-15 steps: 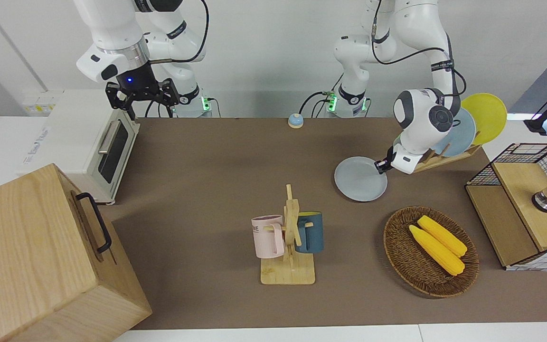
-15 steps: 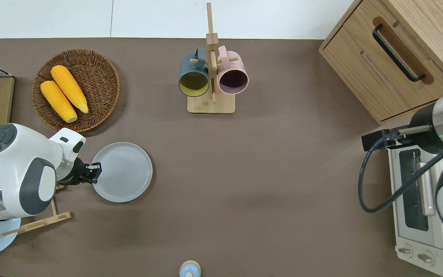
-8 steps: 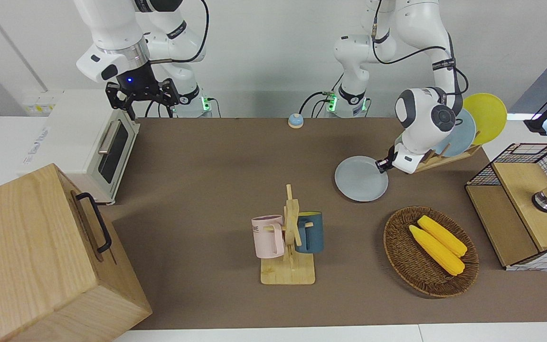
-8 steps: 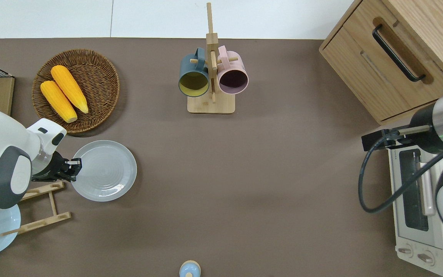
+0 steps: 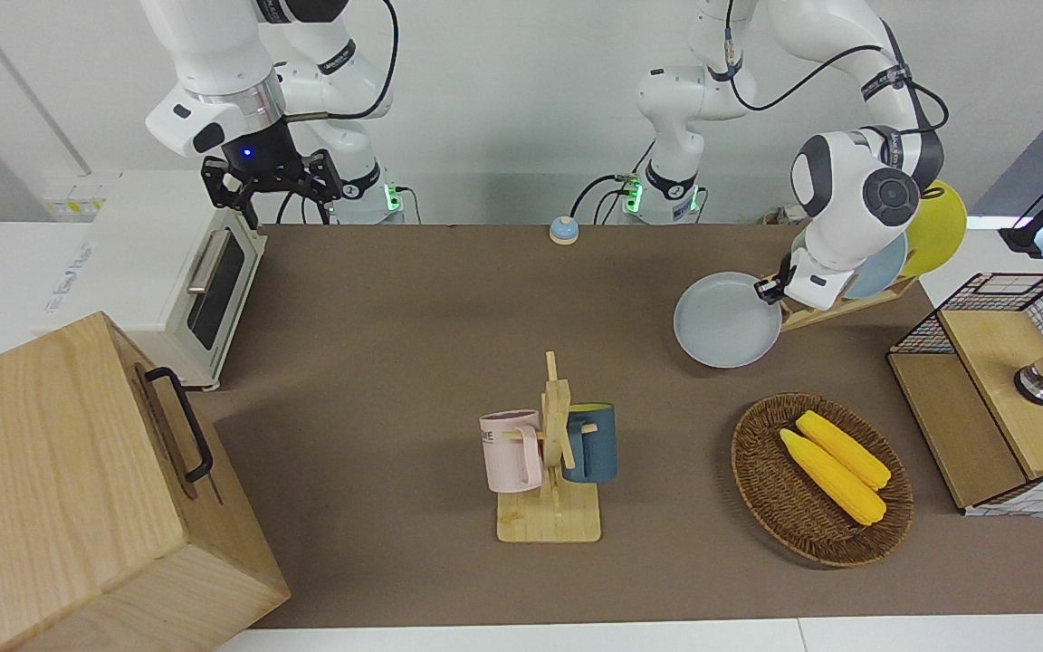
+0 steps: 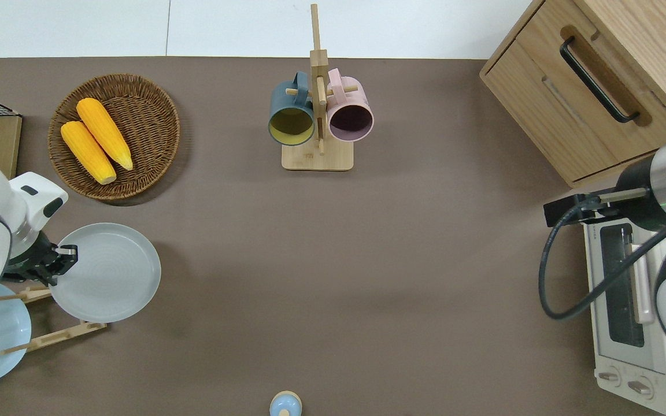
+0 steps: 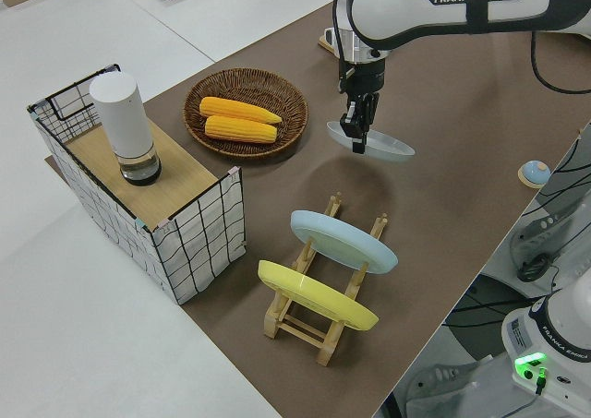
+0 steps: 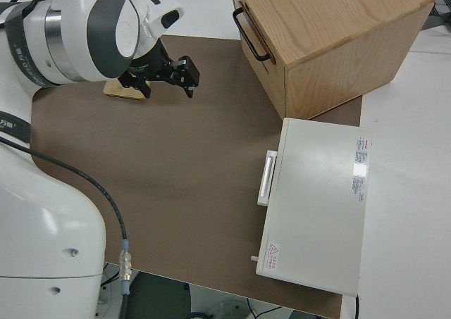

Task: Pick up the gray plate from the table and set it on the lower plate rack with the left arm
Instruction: 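Lift the gray plate and swing it toward the wooden rack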

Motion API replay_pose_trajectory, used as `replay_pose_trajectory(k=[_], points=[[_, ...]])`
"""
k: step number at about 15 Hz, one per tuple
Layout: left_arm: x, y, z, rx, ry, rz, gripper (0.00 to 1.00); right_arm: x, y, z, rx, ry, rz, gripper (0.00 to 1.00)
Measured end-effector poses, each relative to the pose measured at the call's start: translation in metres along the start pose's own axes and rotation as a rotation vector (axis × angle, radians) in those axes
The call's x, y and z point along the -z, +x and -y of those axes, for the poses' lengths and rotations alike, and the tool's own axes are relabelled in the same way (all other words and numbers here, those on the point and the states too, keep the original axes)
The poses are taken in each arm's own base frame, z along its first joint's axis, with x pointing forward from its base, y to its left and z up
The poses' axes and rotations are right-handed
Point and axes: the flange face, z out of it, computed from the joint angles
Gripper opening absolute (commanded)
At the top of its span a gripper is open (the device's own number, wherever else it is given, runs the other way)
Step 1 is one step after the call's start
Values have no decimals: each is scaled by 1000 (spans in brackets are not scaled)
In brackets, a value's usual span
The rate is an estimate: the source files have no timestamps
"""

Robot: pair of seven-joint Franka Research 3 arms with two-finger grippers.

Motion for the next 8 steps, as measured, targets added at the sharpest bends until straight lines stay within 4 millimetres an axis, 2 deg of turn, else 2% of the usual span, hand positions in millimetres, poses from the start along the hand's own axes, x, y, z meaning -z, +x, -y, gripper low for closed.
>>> replay_pose_trajectory(k=[2,8], points=[[3,-6,6,-8,98,18,0,0,0,0,0,0,0,983],[10,-20,-5,-50,357,54,0,0,0,0,0,0,0,983]])
